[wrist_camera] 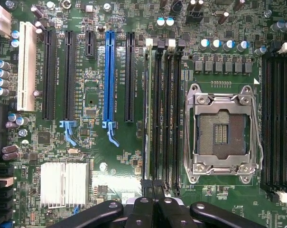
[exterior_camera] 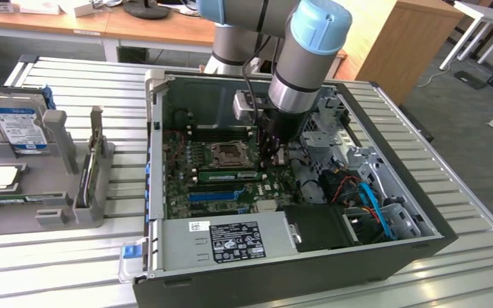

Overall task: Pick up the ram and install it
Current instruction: 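Press down the ram until it locks into place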

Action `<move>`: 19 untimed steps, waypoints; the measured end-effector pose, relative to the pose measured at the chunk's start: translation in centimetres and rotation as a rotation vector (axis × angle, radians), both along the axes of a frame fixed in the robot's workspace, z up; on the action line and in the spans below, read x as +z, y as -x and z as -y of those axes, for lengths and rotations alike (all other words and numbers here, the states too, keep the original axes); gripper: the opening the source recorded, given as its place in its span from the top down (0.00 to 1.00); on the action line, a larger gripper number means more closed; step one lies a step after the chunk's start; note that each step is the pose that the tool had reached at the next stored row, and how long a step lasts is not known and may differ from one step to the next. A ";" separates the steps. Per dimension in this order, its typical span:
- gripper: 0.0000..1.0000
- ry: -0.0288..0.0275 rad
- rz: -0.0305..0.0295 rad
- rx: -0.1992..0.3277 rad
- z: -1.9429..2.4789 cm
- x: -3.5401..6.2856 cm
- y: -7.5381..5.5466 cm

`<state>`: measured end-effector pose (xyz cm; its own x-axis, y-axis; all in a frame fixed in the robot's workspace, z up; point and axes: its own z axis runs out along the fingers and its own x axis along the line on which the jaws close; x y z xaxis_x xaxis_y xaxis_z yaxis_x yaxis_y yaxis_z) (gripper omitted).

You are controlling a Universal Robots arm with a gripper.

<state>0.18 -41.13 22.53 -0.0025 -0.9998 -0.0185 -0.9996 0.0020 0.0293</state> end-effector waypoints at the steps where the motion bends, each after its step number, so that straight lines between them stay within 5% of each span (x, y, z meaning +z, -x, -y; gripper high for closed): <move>1: 0.89 -0.0001 0.0001 0.000 0.00 -0.01 0.0; 19: 0.89 -0.0002 0.0000 0.000 0.00 -0.17 0.0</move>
